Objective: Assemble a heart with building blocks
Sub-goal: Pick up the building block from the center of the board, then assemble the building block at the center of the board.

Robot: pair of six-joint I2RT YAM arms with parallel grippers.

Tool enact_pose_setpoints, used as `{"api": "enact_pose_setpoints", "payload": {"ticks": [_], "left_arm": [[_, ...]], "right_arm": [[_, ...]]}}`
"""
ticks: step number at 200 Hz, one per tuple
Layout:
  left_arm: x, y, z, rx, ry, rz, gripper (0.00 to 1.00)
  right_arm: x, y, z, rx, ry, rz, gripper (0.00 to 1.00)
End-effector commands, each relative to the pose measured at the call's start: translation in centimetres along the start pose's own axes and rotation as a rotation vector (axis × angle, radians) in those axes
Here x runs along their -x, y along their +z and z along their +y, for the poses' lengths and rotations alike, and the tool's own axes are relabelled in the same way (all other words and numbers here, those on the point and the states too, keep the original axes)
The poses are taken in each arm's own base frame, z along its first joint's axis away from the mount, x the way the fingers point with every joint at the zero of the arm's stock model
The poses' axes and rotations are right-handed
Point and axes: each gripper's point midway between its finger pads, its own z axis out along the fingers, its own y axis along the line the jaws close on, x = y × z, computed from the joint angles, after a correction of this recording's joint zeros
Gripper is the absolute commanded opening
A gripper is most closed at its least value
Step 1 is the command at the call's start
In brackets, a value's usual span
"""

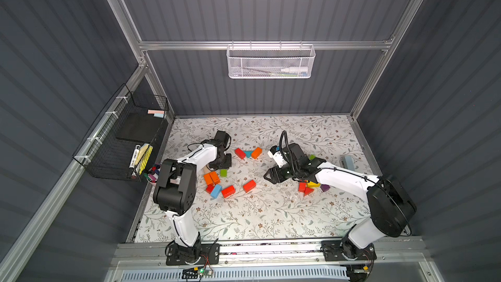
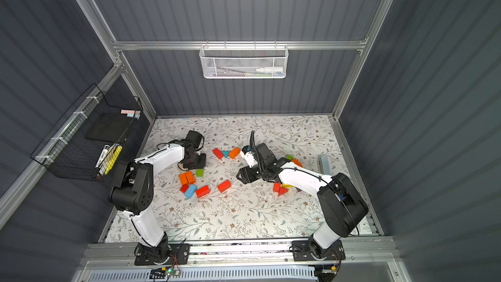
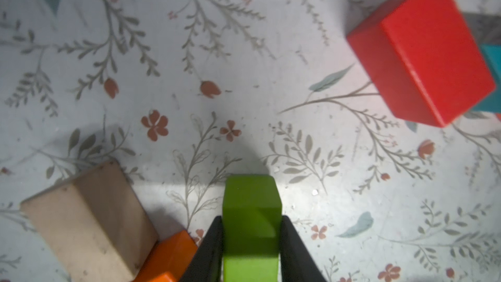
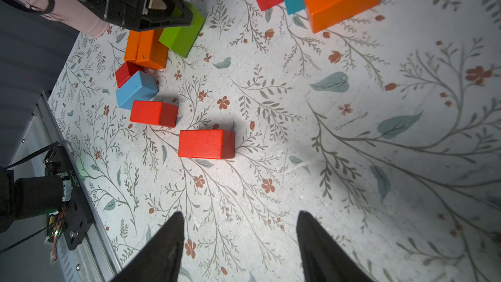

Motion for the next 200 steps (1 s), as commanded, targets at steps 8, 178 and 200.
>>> {"api": "enact_pose_setpoints", "payload": {"ticks": [8,178,200], "left_arm": [[3.5,-1.2,-2.0,-0.072,0.282,-0.098,0.28],[4.9,-0.3,-3.4,-0.025,0.588,-0.092,0.31],[4.9,-0.2,-4.0,-0.025,0.605,-0.101,0.32]], "right_arm": [[-0.3,-0.3,-0.5,-0.020,-0.025,-0.009,0.68],[0.3,-1.4,-0.6,-0.008,-0.050,-0.021,0.68],[0.1,-1.5,-0.5,0.002,-0.052,-0.018,0.68]]}}
